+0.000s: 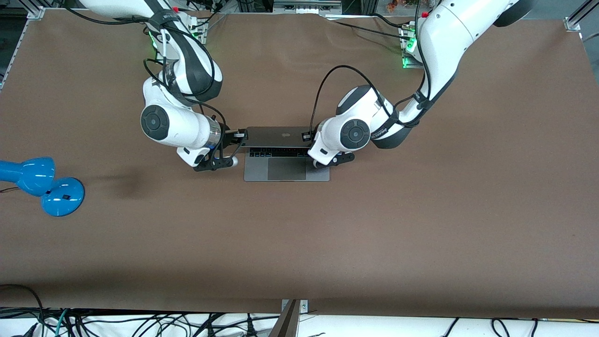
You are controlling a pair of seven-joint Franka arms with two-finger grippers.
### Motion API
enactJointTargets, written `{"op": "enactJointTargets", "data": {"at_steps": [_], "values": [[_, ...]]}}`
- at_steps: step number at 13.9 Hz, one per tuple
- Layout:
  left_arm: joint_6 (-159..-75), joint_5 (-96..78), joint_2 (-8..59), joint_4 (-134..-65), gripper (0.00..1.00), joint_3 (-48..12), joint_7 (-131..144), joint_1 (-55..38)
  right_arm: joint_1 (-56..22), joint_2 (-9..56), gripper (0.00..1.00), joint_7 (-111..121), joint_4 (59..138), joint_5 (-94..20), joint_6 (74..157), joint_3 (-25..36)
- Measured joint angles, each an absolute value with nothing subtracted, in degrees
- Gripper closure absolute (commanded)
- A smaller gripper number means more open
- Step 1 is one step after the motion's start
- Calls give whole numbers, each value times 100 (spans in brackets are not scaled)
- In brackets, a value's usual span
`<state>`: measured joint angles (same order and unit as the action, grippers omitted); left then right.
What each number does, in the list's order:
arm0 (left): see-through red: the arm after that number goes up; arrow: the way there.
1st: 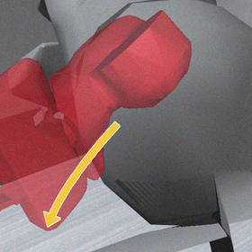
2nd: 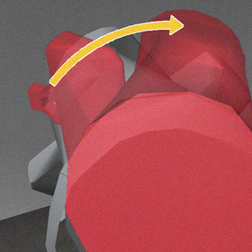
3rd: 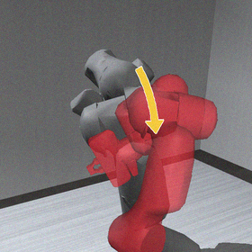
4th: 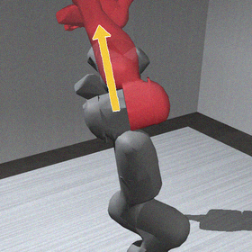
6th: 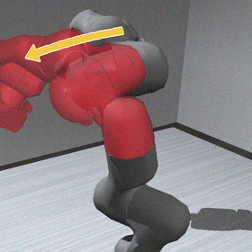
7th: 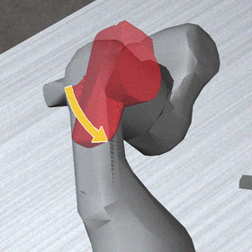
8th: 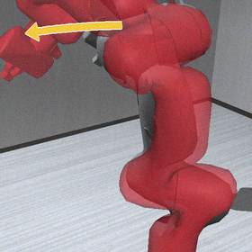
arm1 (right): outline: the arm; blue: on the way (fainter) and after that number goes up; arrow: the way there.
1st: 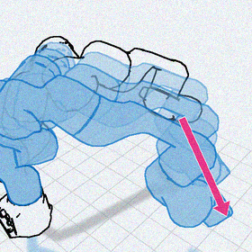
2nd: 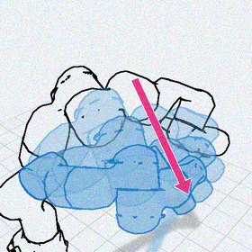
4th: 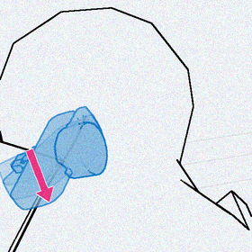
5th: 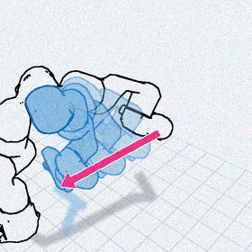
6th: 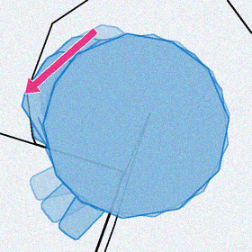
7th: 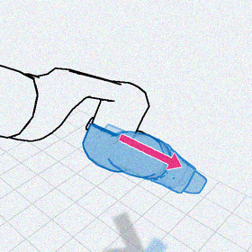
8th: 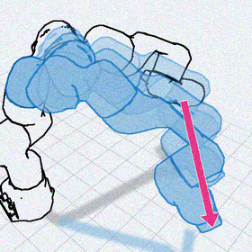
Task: Close laptop with both arms from behind
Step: 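Push the screen forward with both grippers, tilting it toward the keyboard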
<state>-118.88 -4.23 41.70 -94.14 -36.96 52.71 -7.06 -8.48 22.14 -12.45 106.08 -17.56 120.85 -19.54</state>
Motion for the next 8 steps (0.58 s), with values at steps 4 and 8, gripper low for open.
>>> {"op": "enactJointTargets", "data": {"at_steps": [4, 8], "values": [[-11944, -303, 4275, -9344, 100, -3676, 5261, -706, -850, 2407, 100, -1015, 10608, -1757, 12390, -1954], [-12103, -213, 4392, -9315, 100, -3668, 5261, -706, -850, 2559, 100, -942, 10598, -1756, 12507, -1953]]}}
